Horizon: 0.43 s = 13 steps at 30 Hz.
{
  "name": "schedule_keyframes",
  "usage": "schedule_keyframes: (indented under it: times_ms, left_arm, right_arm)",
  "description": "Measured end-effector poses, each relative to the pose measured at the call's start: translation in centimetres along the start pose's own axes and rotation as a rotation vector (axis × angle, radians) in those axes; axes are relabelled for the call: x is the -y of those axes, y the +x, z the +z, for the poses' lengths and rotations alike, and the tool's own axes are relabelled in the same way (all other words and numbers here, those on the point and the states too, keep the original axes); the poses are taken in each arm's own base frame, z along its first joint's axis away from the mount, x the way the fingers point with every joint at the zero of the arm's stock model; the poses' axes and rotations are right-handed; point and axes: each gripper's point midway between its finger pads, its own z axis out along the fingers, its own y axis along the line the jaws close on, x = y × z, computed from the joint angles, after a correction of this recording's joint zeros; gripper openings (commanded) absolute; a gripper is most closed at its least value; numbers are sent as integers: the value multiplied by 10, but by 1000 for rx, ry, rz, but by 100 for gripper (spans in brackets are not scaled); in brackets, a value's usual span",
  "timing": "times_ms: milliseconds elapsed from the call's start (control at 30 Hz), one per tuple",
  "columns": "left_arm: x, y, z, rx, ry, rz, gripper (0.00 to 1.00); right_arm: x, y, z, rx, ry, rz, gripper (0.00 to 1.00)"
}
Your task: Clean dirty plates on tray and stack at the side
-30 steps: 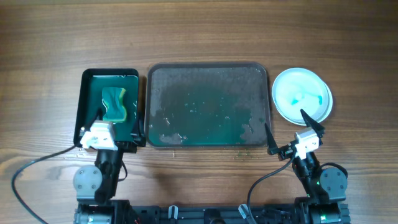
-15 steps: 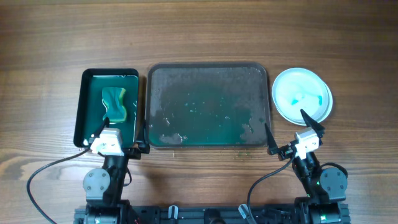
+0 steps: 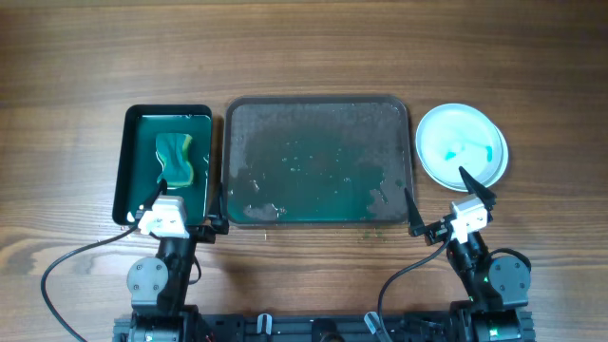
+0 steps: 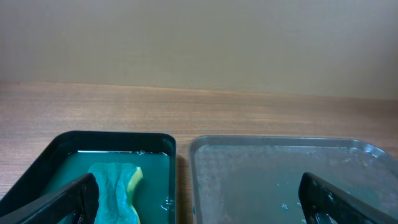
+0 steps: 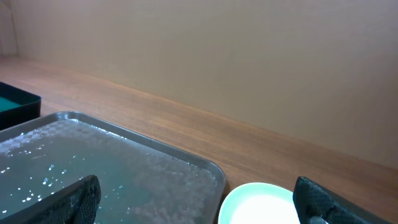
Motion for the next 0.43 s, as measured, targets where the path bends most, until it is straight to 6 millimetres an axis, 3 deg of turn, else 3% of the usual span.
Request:
schedule_keyframes:
  times_ms: [433]
  left_arm:
    - [0,0,0,0,0,0,100]
  right_arm:
    - [0,0,0,0,0,0,100]
